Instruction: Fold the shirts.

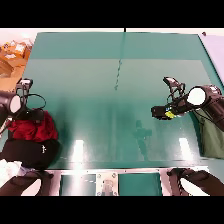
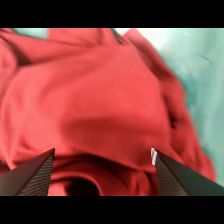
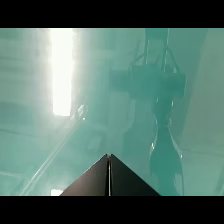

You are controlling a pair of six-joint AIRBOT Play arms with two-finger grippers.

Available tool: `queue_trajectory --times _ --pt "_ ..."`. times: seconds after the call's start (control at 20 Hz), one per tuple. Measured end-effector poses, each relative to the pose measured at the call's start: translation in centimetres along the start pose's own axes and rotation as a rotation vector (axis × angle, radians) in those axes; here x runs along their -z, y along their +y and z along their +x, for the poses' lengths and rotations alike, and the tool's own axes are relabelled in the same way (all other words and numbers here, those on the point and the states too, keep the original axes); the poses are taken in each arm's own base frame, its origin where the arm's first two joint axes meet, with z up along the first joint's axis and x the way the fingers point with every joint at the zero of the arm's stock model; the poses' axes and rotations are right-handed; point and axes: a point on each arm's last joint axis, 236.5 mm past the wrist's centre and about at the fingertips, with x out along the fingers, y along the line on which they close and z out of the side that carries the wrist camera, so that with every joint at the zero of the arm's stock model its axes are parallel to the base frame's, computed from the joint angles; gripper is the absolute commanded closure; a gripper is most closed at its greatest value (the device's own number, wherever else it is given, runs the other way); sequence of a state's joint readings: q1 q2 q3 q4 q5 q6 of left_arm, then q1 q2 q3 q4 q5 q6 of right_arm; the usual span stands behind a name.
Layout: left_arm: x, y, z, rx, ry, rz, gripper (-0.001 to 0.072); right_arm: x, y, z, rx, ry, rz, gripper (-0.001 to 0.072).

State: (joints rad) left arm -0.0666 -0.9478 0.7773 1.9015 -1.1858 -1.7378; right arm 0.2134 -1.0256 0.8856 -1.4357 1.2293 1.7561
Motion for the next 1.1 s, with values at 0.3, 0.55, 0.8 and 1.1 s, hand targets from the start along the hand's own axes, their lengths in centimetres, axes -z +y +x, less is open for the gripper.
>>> queue_trajectory --times 0.3,0.55,0.8,1.1 --pt "3.4 1.0 5.6 -0.081 0.071 -0.007 0.0231 0.0 0.0 0.0 0.000 0.000 0.000 0.0688" --pt "5.7 3.0 7.0 -0.115 0.165 -0.079 0.0684 0.0 0.0 0.0 0.000 0.000 0.000 0.0688" --pt "1.0 0.4 2.5 0.034 0.105 -0.099 0.0685 -0.6 0.1 0.0 -0.005 -0.025 0.000 0.0688" --pt "-8.8 -10.0 -11.0 0.310 -0.239 0.085 0.0685 -0.7 1.4 -0.1 -0.057 -0.026 0.019 0.0688"
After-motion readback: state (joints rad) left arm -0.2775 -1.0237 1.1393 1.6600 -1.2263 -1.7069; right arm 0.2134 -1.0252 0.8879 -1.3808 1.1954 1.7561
